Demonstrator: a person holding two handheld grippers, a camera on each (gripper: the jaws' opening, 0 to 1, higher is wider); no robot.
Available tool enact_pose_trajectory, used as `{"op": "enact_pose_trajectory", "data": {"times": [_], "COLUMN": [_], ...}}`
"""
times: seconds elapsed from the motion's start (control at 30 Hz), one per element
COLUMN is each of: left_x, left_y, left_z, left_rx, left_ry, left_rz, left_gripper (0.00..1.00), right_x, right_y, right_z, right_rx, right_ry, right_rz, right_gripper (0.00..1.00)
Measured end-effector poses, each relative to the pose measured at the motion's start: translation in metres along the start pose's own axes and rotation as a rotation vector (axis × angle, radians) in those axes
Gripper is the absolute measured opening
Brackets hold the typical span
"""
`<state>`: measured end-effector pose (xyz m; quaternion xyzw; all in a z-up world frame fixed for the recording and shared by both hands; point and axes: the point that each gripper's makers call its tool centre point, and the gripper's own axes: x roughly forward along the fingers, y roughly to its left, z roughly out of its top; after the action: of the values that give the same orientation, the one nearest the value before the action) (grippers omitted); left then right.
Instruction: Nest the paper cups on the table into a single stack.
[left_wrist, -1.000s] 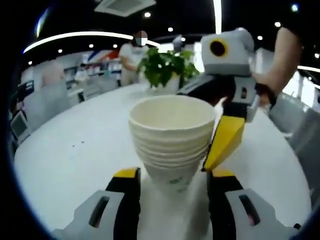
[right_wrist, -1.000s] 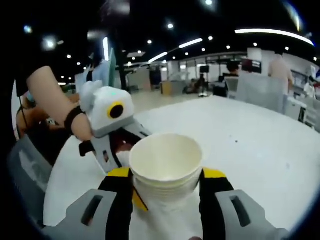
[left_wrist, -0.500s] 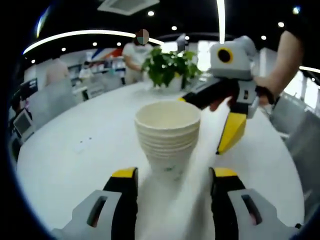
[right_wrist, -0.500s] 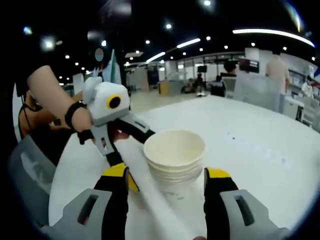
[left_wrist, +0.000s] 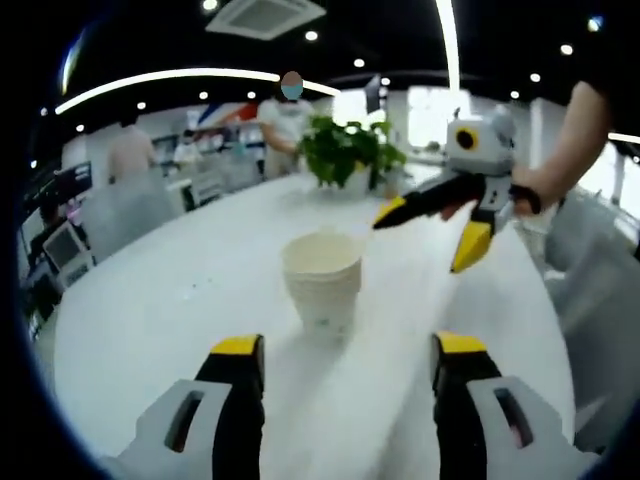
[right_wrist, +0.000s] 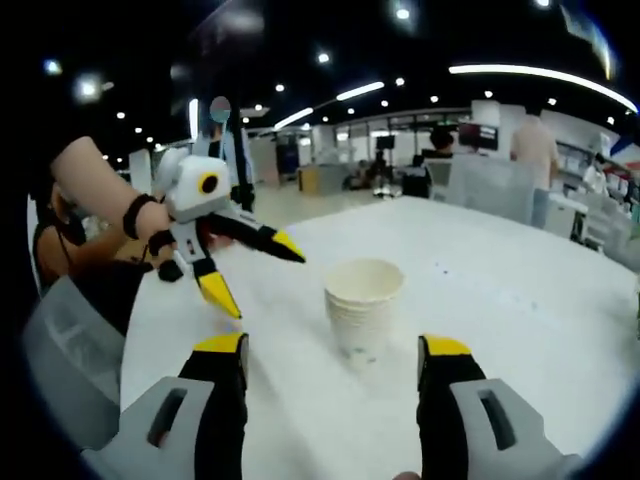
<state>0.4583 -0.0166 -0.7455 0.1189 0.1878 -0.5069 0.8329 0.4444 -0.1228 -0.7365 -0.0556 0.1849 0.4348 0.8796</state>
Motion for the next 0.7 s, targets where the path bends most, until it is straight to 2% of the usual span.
{"op": "enact_pose_trajectory", "data": {"times": [0.07, 0.23, 0.37, 0.4, 0.57, 0.63, 0.7], "left_x": [-0.011, -0.038, -0.056, -0.062, -0.085, -0.095, -0.104], "left_y": [-0.010, -0.037, -0.059, -0.066, -0.085, -0.089, -0.089], "left_z": [0.005, 0.007, 0.004, 0.000, -0.002, 0.000, -0.001], "left_rx": [-0.032, -0.044, -0.050, -0.024, -0.033, -0.012, -0.028], "left_ry": [-0.017, -0.025, -0.021, -0.002, 0.006, -0.009, -0.002], "left_rz": [-0.004, 0.000, -0.009, -0.025, -0.027, -0.010, 0.009], "left_gripper": [0.72, 0.79, 0.85, 0.86, 0.92, 0.91, 0.92], "right_x": [-0.011, -0.044, -0.070, -0.075, -0.101, -0.110, -0.119], "right_y": [0.006, 0.029, 0.045, 0.047, 0.057, 0.061, 0.062], "right_z": [0.000, -0.004, -0.007, -0.006, -0.004, -0.004, -0.005], "right_rx": [0.005, -0.008, -0.024, -0.028, -0.040, -0.046, -0.053], "right_ry": [0.000, 0.011, 0.029, 0.024, 0.032, 0.039, 0.046], "right_rz": [-0.008, -0.004, -0.004, -0.006, -0.025, -0.026, -0.033], "right_gripper": [0.69, 0.75, 0.80, 0.81, 0.89, 0.90, 0.92]}}
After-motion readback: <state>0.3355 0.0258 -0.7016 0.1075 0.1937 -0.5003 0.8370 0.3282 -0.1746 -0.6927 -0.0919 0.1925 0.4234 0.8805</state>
